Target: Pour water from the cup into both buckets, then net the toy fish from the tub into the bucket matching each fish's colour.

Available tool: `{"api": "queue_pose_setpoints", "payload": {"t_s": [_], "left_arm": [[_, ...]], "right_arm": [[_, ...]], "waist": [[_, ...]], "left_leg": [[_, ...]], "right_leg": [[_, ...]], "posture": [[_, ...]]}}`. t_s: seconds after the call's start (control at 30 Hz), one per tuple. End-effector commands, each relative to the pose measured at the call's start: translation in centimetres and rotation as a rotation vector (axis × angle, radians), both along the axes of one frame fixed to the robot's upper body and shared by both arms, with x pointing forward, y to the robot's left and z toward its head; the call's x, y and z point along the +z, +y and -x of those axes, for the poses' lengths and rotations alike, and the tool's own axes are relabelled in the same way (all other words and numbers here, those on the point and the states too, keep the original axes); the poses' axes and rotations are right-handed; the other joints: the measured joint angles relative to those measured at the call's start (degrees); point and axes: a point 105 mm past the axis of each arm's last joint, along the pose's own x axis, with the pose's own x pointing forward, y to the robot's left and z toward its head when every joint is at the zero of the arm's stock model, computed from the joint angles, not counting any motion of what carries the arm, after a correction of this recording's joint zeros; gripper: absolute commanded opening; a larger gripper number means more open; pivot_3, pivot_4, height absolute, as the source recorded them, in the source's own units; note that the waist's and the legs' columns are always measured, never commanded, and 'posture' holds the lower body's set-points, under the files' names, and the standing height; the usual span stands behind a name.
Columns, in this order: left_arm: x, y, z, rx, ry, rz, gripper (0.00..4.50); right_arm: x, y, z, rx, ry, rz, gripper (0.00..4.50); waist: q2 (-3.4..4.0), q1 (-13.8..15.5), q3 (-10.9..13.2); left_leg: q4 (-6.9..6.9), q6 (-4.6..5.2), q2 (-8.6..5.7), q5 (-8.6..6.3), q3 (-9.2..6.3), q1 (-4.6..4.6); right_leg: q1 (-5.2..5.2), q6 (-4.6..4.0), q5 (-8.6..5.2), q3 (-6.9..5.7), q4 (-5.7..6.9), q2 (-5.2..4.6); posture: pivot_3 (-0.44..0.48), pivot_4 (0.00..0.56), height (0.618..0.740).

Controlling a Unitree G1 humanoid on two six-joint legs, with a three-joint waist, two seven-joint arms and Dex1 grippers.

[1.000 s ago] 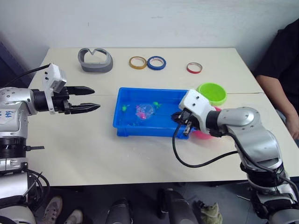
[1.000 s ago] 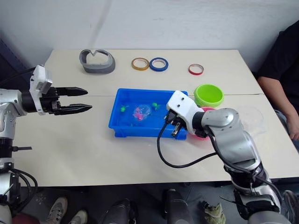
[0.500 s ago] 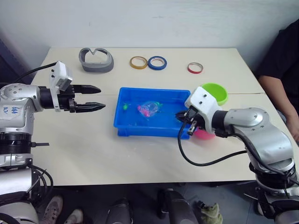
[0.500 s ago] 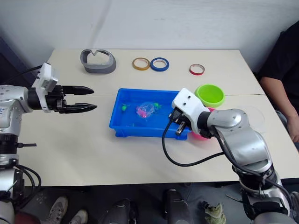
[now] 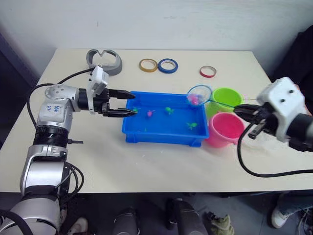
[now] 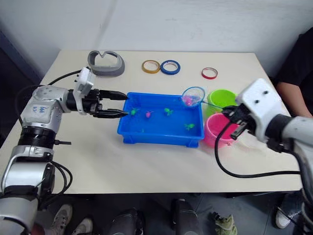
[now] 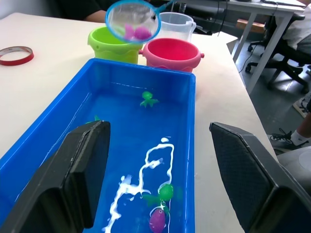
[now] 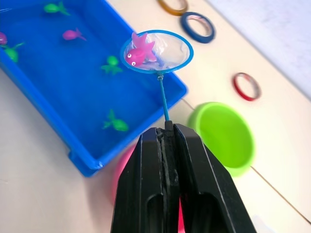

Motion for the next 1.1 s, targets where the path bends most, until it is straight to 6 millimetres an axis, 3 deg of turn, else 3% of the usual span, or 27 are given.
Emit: {"api": "queue_pose_setpoints", "payload": {"t_s": [0.03, 0.3, 0.53, 0.7, 1.1], "left_arm": [[1.0, -0.6, -0.4, -0.030, -0.049, -0.006, 3.60], [1.2, -2.0, -1.0, -0.073, -0.053, -0.004, 3.60], [1.2, -2.1, -1.1, -0.082, -0.051, -0.009, 3.60], [1.2, -1.8, -1.0, -0.077, -0.050, -0.011, 3.60], [1.0, -1.8, -1.0, -0.075, -0.046, -0.003, 3.60]], "right_arm": [[1.5, -1.4, 1.9, -0.078, -0.066, 0.031, 0.00], [-1.7, -3.8, 4.3, -0.213, -0.002, 0.157, 0.00], [-3.6, -4.9, 3.6, -0.220, -0.069, 0.531, 0.00], [-3.7, -4.4, 3.2, -0.176, -0.159, 0.676, 0.00], [-4.8, -3.7, 4.0, -0.001, -0.385, 1.259, 0.00]], "waist": [[0.00, 0.1, 0.0], [-0.01, 0.1, 0.0], [-0.01, -0.2, 0.0], [-0.01, -0.1, 0.0], [-0.01, 0.0, 0.0]], "left_leg": [[0.00, 0.00, 0.00, 0.00, 0.00, -0.01], [0.01, 0.09, -0.09, -0.03, -0.01, -0.01], [0.02, 0.08, -0.08, -0.02, 0.06, 0.08], [0.02, 0.04, -0.06, 0.01, 0.03, 0.09], [0.02, -0.03, -0.02, 0.03, 0.07, 0.09]], "right_leg": [[0.00, 0.02, 0.01, 0.01, -0.01, 0.00], [0.08, 0.11, 0.06, 0.04, -0.07, -0.03], [0.10, 0.16, 0.08, 0.12, -0.07, 0.04], [0.12, 0.17, 0.08, 0.25, -0.07, 0.20], [0.14, 0.20, 0.07, 0.29, -0.12, 0.33]], "posture": [[0.000, 0.150, 0.727], [0.000, 0.150, 0.727], [0.000, 0.150, 0.727], [0.000, 0.150, 0.727], [0.000, 0.150, 0.727]]}}
